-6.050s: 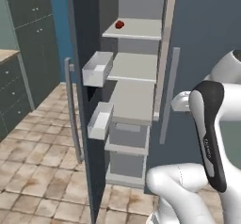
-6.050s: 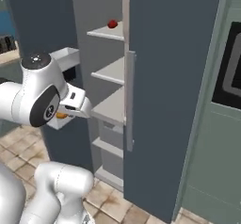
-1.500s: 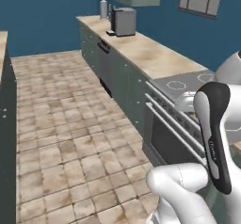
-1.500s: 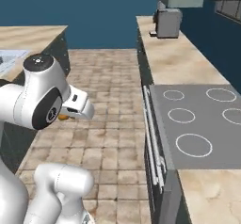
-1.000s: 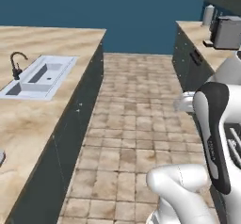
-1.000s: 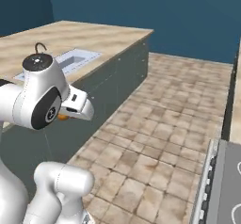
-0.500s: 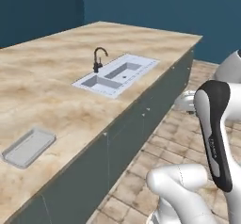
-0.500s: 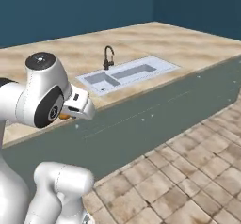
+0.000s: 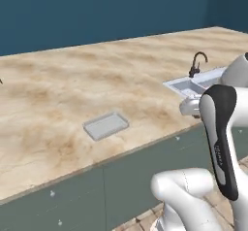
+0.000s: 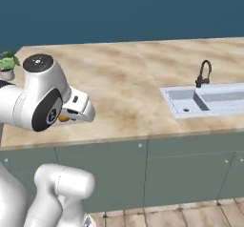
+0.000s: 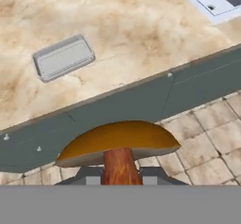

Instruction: Take the bell pepper and mushroom out of the freezer and place them in the tupperware container on the counter. Then put the tupperware containing the vegetables back in the freezer.

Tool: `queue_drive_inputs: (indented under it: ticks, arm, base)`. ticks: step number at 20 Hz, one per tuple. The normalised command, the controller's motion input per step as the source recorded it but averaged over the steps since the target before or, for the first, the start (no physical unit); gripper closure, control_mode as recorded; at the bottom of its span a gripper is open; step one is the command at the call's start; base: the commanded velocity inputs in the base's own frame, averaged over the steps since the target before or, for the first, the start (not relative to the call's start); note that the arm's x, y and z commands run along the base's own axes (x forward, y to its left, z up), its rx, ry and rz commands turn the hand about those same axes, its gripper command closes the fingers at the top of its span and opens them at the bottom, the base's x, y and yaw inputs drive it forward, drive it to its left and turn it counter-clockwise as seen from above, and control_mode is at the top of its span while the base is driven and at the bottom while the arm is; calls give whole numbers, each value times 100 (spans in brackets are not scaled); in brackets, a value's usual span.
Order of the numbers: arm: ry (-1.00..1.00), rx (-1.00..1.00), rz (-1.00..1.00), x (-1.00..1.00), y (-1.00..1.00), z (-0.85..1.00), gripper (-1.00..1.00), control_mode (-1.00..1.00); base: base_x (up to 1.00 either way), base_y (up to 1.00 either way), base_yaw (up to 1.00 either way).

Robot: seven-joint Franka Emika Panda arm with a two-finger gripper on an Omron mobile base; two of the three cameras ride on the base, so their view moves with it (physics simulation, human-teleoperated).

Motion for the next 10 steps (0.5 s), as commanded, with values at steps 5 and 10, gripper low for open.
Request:
queue_drive_inputs:
  ticks: [5,10]
  arm:
    - [0,0,0,0,0,0,100,100]
    - [0,0,0,0,0,0,100,100]
  base:
    - [82,0,69]
    - [61,0,63]
